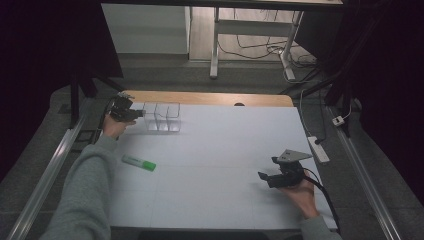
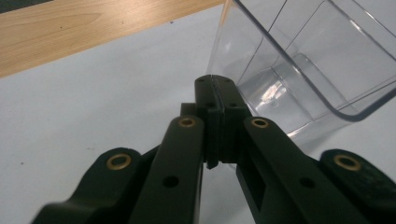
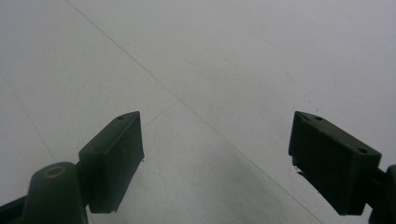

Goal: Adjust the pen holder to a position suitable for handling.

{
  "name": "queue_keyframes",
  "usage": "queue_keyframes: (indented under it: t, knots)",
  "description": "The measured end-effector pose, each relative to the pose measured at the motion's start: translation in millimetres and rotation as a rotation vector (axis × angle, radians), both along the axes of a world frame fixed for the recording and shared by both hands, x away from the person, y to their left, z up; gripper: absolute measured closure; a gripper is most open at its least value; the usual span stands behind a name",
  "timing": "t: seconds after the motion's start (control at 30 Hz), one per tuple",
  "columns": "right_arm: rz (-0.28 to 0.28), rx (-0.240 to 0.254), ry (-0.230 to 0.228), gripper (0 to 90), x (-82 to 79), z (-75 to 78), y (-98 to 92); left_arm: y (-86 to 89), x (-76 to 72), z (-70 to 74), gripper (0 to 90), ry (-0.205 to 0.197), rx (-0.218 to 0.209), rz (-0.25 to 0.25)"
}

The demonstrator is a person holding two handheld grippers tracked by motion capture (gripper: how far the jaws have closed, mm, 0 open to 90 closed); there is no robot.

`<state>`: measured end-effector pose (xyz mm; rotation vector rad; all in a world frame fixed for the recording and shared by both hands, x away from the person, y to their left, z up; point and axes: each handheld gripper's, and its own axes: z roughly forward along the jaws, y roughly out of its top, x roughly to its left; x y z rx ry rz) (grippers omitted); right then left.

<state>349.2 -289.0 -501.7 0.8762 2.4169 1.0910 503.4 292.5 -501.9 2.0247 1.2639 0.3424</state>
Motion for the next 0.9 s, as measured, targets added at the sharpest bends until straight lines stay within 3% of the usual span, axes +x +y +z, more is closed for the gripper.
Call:
queue_keyframes:
  t: [0.9]
  knots:
    - [0.005,0.003,0.016,17.6,1.6,-1.5,1.3,-39.3,1.5,5.0,89.5,0.01,-0.003,-0.107]
